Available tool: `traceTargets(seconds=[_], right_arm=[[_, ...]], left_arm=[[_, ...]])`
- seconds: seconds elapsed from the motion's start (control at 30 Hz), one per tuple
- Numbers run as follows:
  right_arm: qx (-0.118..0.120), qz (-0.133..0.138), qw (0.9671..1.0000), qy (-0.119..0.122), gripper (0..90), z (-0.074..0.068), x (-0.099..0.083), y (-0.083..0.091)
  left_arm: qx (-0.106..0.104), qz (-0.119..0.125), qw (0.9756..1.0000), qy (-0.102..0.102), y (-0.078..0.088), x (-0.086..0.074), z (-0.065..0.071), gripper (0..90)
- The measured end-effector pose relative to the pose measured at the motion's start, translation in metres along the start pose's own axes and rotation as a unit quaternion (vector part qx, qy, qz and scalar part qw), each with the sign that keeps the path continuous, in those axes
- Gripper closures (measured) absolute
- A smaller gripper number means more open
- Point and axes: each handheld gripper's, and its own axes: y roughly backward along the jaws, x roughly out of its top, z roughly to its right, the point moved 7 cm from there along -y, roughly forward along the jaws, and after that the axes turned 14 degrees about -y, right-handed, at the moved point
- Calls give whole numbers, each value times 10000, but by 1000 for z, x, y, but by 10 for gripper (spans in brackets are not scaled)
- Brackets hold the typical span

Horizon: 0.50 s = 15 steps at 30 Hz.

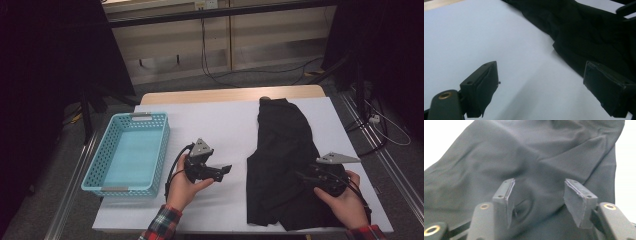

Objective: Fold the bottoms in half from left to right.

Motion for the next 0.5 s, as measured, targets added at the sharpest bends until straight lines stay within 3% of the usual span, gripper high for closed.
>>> traceTargets(seconds=[0.13,0.3,0.37,0.5], right_arm=[[163,-113,9998,80,528,-9,-11,6],[-13,-304,9991,284,622,-7,-20,2],[-105,-312,9987,378,711,-2,-21,1],[-22,-369,9989,302,811,-1,-23,2]], left_arm=[[31,-22,10000,32,2,-1,-2,120],[68,-56,9999,101,4,-5,-7,110],[102,-75,9999,106,5,-6,-9,108],[115,-89,9998,141,5,-8,-12,106]])
